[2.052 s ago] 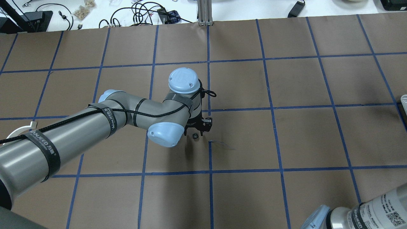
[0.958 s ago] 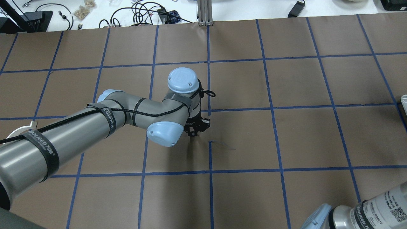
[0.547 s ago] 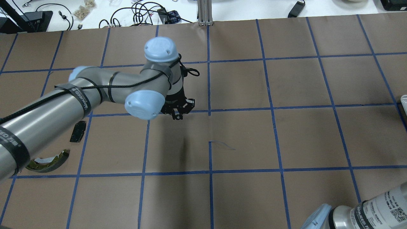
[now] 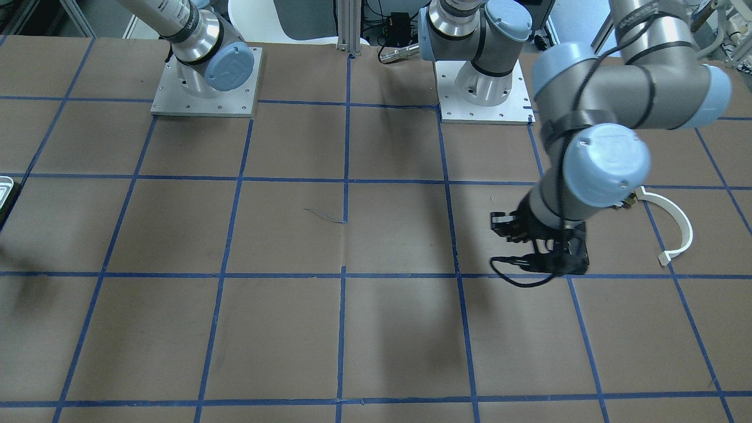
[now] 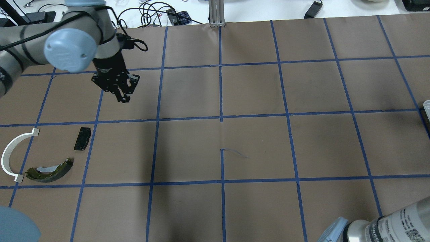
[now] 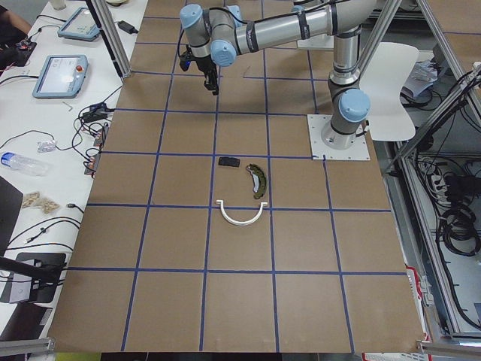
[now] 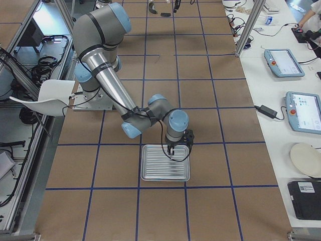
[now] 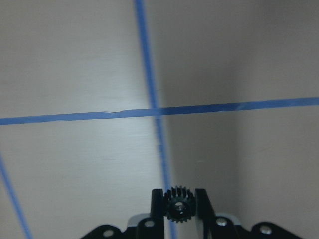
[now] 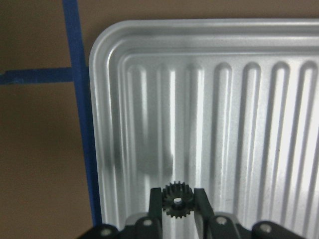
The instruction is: Place bearing gear from tray to pile
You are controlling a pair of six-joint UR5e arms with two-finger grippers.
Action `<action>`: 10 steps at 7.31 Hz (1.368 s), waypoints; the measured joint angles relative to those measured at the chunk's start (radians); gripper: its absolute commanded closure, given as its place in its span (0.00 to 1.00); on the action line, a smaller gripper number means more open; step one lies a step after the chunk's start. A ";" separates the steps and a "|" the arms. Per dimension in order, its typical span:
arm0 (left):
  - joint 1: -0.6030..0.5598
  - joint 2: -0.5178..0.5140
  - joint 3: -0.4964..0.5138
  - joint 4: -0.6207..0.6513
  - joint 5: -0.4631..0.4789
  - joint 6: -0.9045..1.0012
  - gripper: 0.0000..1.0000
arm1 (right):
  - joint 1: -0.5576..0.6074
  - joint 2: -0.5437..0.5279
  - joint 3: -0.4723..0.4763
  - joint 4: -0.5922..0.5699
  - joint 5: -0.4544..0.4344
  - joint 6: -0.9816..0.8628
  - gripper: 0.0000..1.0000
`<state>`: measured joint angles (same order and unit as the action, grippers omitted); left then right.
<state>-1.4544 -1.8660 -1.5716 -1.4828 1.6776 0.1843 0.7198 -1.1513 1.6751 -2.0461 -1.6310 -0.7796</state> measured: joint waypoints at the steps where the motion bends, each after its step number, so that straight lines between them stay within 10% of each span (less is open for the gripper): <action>1: 0.101 0.003 -0.008 0.003 0.010 0.088 1.00 | 0.061 -0.070 0.010 0.092 -0.004 0.072 1.00; 6: 0.426 -0.027 -0.165 0.263 0.019 0.438 1.00 | 0.608 -0.285 0.162 0.181 0.008 0.583 1.00; 10: 0.506 -0.039 -0.380 0.549 0.018 0.522 0.88 | 1.159 -0.152 0.206 -0.089 0.018 1.051 1.00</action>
<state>-0.9486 -1.9054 -1.9519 -0.9338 1.6956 0.7061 1.8787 -1.3032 1.8810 -2.1347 -1.6127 0.2710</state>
